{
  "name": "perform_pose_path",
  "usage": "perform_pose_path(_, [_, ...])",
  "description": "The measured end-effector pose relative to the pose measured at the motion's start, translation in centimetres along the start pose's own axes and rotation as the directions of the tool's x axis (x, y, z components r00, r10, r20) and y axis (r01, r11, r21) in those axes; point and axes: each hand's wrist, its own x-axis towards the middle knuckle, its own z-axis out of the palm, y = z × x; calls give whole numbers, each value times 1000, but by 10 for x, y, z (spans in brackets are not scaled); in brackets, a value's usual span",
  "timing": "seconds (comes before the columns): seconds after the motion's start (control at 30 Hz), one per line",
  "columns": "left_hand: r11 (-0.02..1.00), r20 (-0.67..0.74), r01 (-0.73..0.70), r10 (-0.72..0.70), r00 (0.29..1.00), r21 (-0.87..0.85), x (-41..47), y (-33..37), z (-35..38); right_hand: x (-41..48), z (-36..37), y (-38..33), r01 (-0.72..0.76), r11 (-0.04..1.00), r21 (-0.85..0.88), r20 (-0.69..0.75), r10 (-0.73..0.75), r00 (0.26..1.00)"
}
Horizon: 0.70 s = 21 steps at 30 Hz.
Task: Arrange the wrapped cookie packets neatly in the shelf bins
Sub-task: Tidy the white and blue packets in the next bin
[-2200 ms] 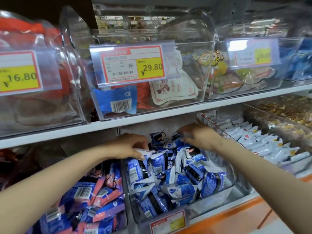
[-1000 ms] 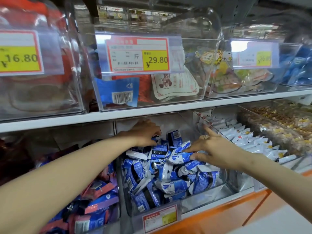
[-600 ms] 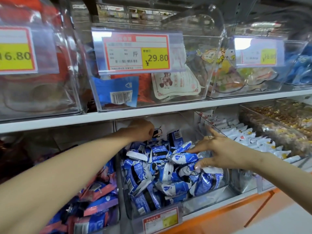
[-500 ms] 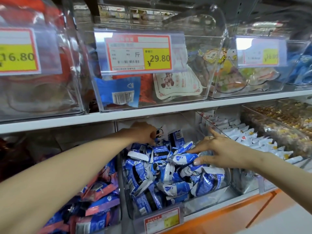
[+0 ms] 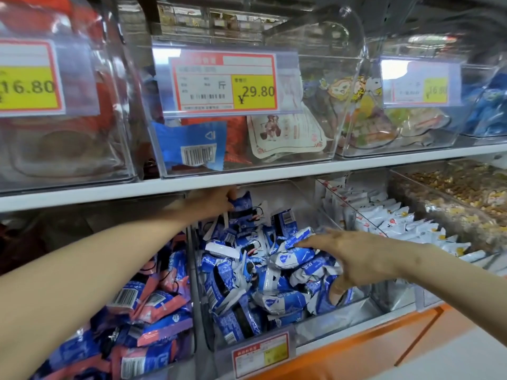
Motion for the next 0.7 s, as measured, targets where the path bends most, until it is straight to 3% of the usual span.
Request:
perform_pose_path(0.13, [987, 212, -34, 1, 977, 154, -4, 2, 12, 0, 1, -4, 19, 999, -51, 3, -18, 1000])
perform_pose_path(0.23, [970, 226, -130, 83, 971, 204, -2, 15, 19, 3, 5, -2, 76, 997, 22, -68, -74, 995])
perform_pose_path(0.33, [976, 231, -199, 175, 957, 84, 1, 33, 26, 5, 14, 0, 121, 984, 127, -150, -102, 983])
perform_pose_path(0.5, [957, 342, -85, 181, 922, -277, 5, 62, 27, -3, 21, 1, 185, 966, 180, -281, -129, 951])
perform_pose_path(0.7, [980, 525, -118, 187, 830, -163, 8, 84, 47, -20, -3, 15, 173, 919, 355, -552, 57, 832])
